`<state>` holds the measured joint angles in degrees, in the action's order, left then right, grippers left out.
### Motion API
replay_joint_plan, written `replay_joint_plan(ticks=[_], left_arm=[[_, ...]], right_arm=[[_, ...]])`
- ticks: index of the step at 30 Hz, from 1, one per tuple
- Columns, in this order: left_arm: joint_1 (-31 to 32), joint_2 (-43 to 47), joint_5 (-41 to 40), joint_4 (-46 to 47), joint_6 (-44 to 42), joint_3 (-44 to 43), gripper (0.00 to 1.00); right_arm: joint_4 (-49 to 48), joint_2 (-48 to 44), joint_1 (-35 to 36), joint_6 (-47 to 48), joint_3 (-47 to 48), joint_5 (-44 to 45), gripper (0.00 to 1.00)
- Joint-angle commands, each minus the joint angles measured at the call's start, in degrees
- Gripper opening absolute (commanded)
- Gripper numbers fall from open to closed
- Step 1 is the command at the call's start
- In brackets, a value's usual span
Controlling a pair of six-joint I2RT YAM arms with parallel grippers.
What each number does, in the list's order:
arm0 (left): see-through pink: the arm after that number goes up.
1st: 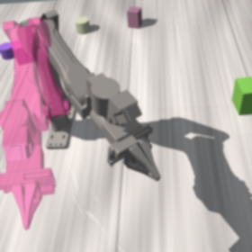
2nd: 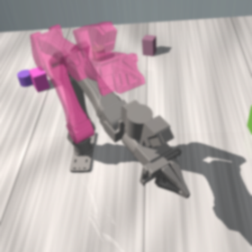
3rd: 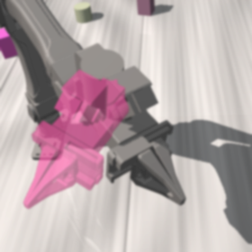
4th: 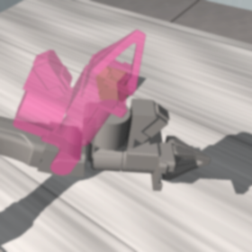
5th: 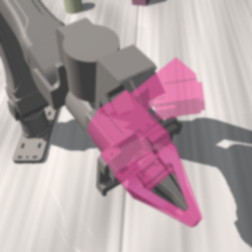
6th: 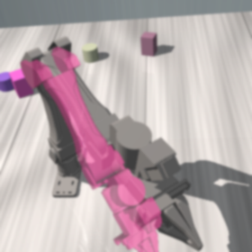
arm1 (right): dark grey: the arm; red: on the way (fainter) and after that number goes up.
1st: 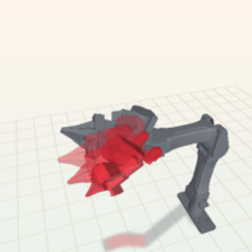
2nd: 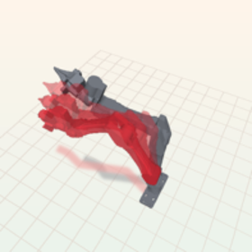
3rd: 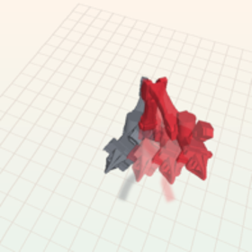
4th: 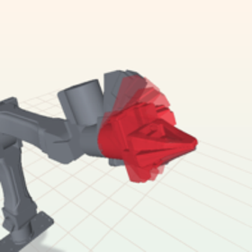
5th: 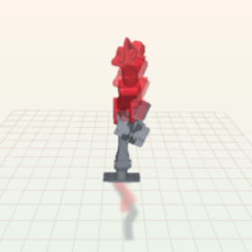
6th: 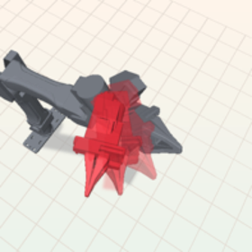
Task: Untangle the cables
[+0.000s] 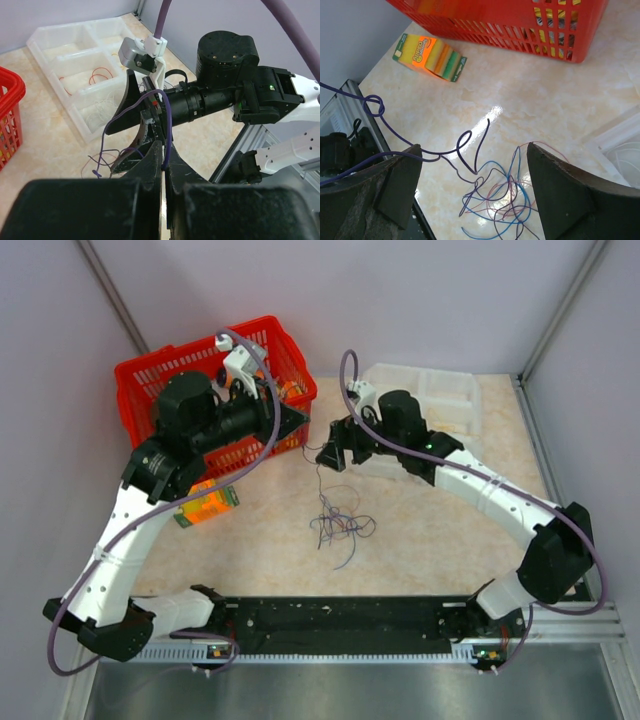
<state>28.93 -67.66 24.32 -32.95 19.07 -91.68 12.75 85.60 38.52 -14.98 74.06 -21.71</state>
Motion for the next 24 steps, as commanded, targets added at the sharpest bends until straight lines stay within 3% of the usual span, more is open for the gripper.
replay_joint_plan(ticks=[1, 3, 9, 11, 13, 17, 24], left_arm=[[-0.27, 1.39, 2.49, 3.77, 1.32, 0.27, 0.00], [-0.28, 1.21, 3.19, 4.12, 1.58, 0.27, 0.00], [-0.28, 1.12, 2.93, 4.38, 1.76, 0.18, 0.00], [-0.28, 1.04, 3.02, 4.73, 1.85, 0.10, 0.00], [-0.28, 0.95, 3.19, 4.74, 2.02, -0.08, 0.00], [-0.36, 0.95, 3.28, 4.91, 2.02, -0.34, 0.00], [-0.45, 1.04, 3.63, 5.35, 2.11, -0.34, 0.00]], right_arm=[[-1.86, -0.79, 1.11, 1.62, 3.54, 1.07, 0.84], [-2.38, 0.09, 1.29, 1.80, 4.24, -2.09, 0.82], [-4.58, 1.41, 1.99, -1.45, 5.13, -10.53, 0.50], [-4.93, 2.11, 2.17, -2.15, 4.86, -13.08, 0.43], [-4.84, 2.73, 2.08, -2.42, 4.25, -13.62, 0.43], [-4.85, 3.16, 2.26, -1.37, 3.19, -12.47, 0.56], [-4.49, 7.12, 2.52, -2.50, 6.26, -13.70, 0.49]])
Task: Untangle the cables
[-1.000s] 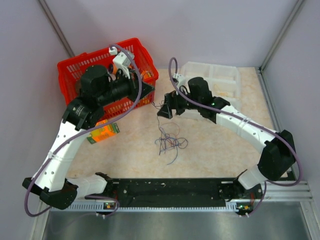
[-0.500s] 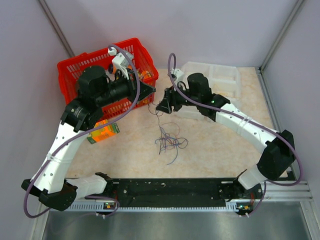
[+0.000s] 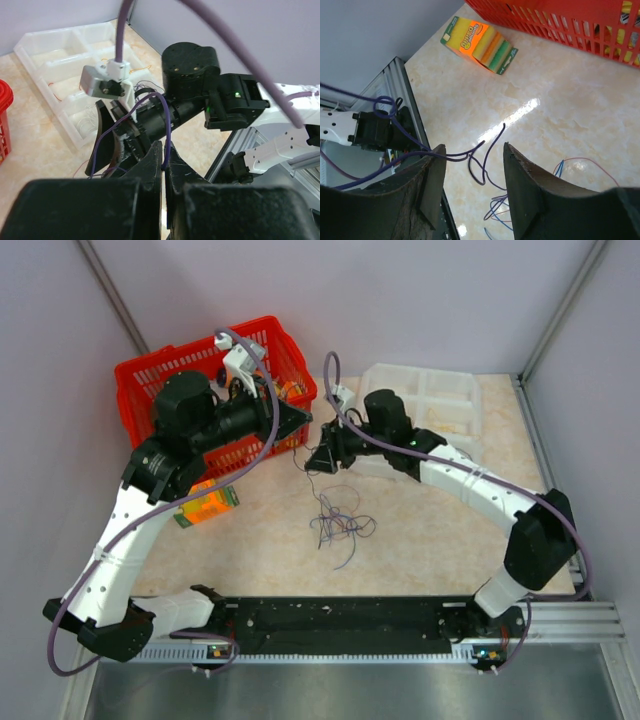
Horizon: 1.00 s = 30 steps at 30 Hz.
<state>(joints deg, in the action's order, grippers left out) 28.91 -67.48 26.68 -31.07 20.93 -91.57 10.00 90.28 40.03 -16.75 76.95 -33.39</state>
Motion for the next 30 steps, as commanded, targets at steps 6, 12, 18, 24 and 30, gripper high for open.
replay_joint_plan(ticks=[6, 12, 18, 24, 30], left_arm=[[-0.34, 0.78, 0.05, 3.12, -0.36, -0.10, 0.00], [-1.13, -0.01, -23.91, -8.89, -0.02, -0.19, 0.41], [-7.11, 0.06, -21.24, -11.22, 0.51, 4.10, 0.66], [-7.20, 5.34, -11.31, -1.11, 2.37, 13.43, 0.37], [-7.11, 4.47, -7.08, -1.44, 2.80, 10.72, 0.00]], right_arm=[[-0.78, 2.10, 1.45, -2.31, 5.13, -5.36, 0.19], [1.07, -1.42, 1.45, -7.06, 14.62, -8.80, 0.00], [-1.02, -0.37, 1.45, -13.73, 29.20, -9.50, 0.00], [-1.92, 1.92, 1.45, -17.18, 41.52, -7.93, 0.00], [6.25, -5.10, 1.45, -5.42, 28.55, 0.85, 0.21]])
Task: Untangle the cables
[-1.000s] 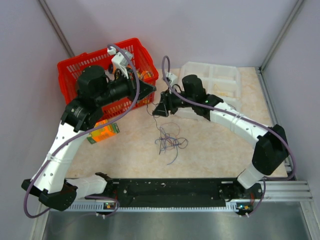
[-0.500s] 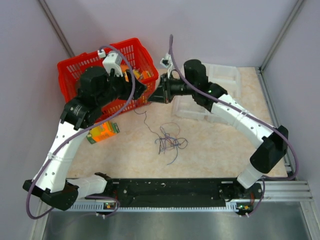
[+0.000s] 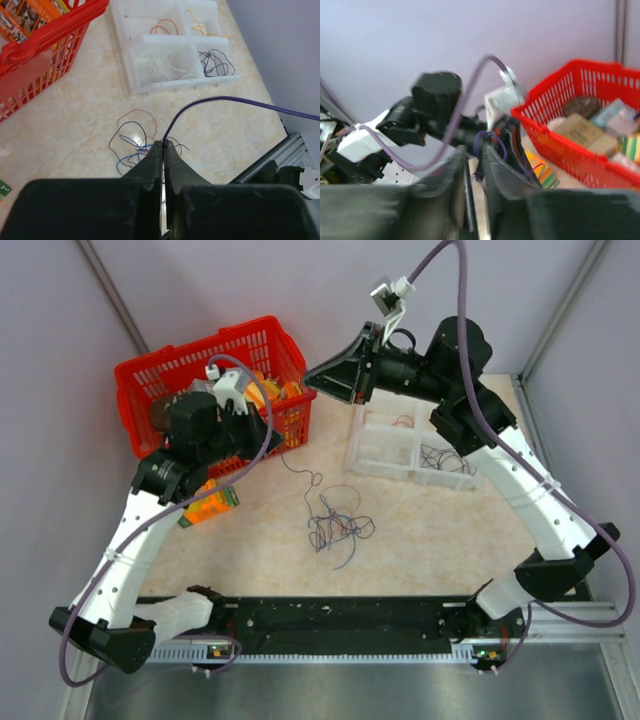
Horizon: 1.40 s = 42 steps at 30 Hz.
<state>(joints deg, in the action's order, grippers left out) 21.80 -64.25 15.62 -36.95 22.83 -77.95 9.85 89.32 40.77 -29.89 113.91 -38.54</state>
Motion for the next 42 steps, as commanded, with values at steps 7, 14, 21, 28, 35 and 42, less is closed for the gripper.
replay_joint_plan(ticks=[7, 14, 21, 28, 35, 42], left_arm=[[-0.01, -0.79, 10.38, 3.63, 2.21, -8.70, 0.00], [-0.09, -4.56, 17.87, 6.98, 6.52, -15.29, 0.00], [-0.01, -6.94, 14.89, 4.18, 6.96, -20.39, 0.00], [-0.01, -8.44, 11.54, 3.81, 10.65, -24.44, 0.00], [-0.01, -8.17, 12.06, 5.39, 11.01, -23.91, 0.00], [-0.09, -7.30, 8.22, 3.83, 6.97, -23.56, 0.23]], right_arm=[[11.25, -8.29, 0.71, 19.16, -20.92, 9.38, 0.45], [5.72, -3.72, 3.34, 19.60, -20.13, 0.93, 0.64], [3.78, -3.19, 4.93, 19.43, -20.65, 0.74, 0.67], [3.51, -2.05, 7.12, 20.67, -20.75, 15.76, 0.60], [3.78, -0.28, 7.30, 19.52, -15.04, 18.86, 0.12], [6.05, -2.04, 7.21, 17.67, -9.68, 22.97, 0.00]])
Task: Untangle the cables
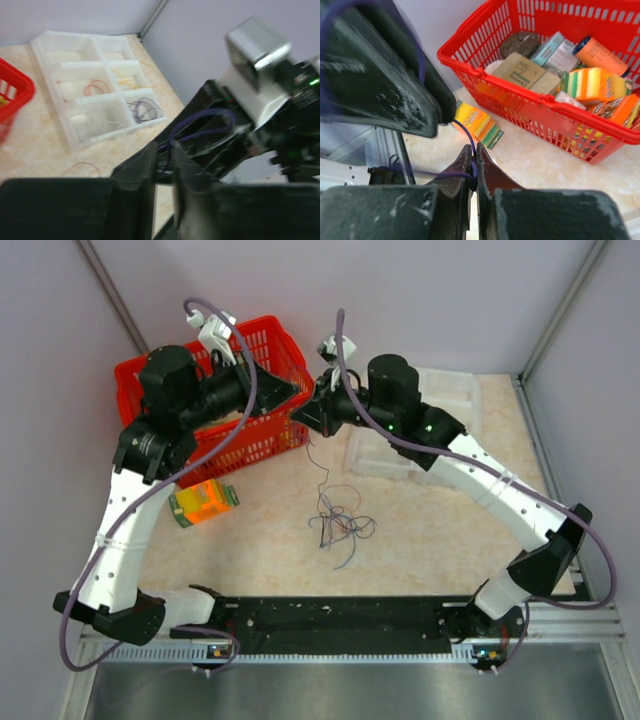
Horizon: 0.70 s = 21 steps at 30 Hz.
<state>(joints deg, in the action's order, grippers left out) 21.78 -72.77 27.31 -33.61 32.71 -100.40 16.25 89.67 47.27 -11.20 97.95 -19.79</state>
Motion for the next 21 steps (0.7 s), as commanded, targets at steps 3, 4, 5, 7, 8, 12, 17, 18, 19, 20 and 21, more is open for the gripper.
replay_joint_plan(ticks=[3, 4, 5, 7, 8, 12, 17, 18, 19, 20, 21], left_arm=[[0.02, 3.07, -10.50, -2.25, -6.07, -0.50, 0.64], [0.02, 3.95, -13.39, -2.17, -7.04, 0.11, 0.69], [0.02, 5.17, -16.03, -1.99, -7.83, 0.99, 0.71], [0.02, 8.24, -21.57, 0.37, -8.97, 3.79, 0.74], [0.02, 10.18, -24.99, 1.77, -9.41, 5.81, 0.74], [-0.07, 15.46, -31.79, 6.26, -9.86, 11.53, 0.63], [-0.07, 13.10, -27.58, 4.60, -10.74, 11.36, 0.61], [0.02, 12.14, -23.48, 4.60, -10.65, 11.63, 0.62], [0.02, 11.26, -21.27, 4.43, -10.21, 11.98, 0.64], [0.02, 10.64, -18.46, 4.95, -9.69, 12.76, 0.66], [-0.07, 10.02, -14.95, 6.08, -9.07, 14.08, 0.68]], right_arm=[[1.59, -2.83, 0.63, -0.67, 12.94, 7.57, 0.00], [1.85, -2.75, 0.63, -0.66, 15.32, 8.18, 0.00], [1.94, -2.74, 0.55, -0.75, 17.34, 8.89, 0.00], [1.59, -1.96, 0.28, -1.54, 22.52, 9.68, 0.00], [1.24, -1.26, 0.20, -1.54, 25.77, 9.95, 0.00], [-2.00, 1.82, 0.20, -3.30, 37.11, 12.05, 0.00], [-7.54, 3.23, -0.50, -5.31, 45.30, 16.10, 0.00], [-9.03, 3.32, -1.38, -6.97, 46.53, 15.23, 0.00], [-10.26, 3.41, -2.08, -7.86, 46.71, 14.53, 0.00], [-10.62, 3.41, -2.26, -7.52, 46.98, 15.04, 0.00], [-10.54, 3.32, -2.35, -6.82, 47.33, 15.83, 0.00]])
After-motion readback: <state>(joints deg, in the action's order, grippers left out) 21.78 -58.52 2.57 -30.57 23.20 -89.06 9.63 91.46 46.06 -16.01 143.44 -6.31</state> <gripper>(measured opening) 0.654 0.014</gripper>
